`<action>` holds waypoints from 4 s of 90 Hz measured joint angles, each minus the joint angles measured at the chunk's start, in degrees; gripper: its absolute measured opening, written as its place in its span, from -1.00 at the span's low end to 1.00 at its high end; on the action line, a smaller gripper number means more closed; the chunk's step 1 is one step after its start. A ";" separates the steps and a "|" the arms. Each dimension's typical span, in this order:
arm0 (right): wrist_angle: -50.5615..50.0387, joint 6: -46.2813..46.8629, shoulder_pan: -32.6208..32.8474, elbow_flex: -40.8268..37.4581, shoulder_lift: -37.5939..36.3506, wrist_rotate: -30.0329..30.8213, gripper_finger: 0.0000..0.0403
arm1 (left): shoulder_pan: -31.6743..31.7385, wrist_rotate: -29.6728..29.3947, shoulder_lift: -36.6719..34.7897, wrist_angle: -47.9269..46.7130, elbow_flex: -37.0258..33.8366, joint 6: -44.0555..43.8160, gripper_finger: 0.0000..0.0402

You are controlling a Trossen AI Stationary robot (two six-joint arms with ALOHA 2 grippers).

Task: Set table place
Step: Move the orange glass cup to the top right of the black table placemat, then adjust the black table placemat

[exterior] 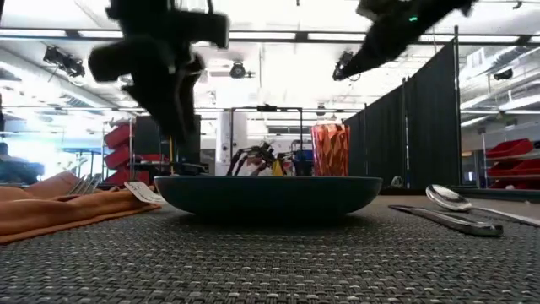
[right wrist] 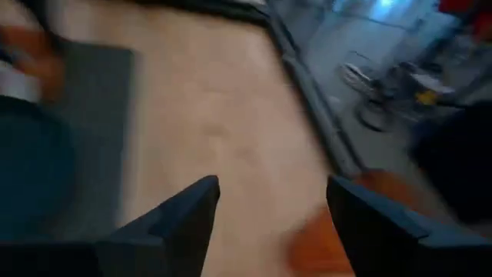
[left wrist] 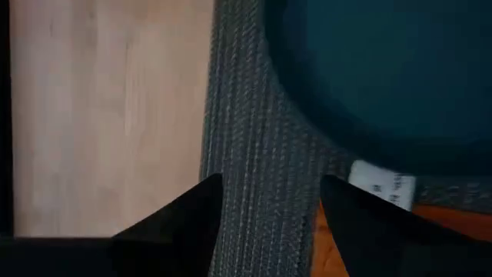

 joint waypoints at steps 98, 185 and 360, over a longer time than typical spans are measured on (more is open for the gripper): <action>-29.52 -10.27 -14.76 21.51 24.21 -13.17 -0.99 | 0.51 -2.56 -3.16 4.52 -2.98 0.35 0.01; -36.57 11.93 9.34 7.91 13.39 -8.45 -0.98 | 0.45 -2.47 -3.12 6.17 -2.98 0.13 0.01; 14.92 59.47 60.77 -8.26 32.33 -7.90 -0.75 | 6.94 -0.55 -11.62 14.22 -24.27 -4.41 0.00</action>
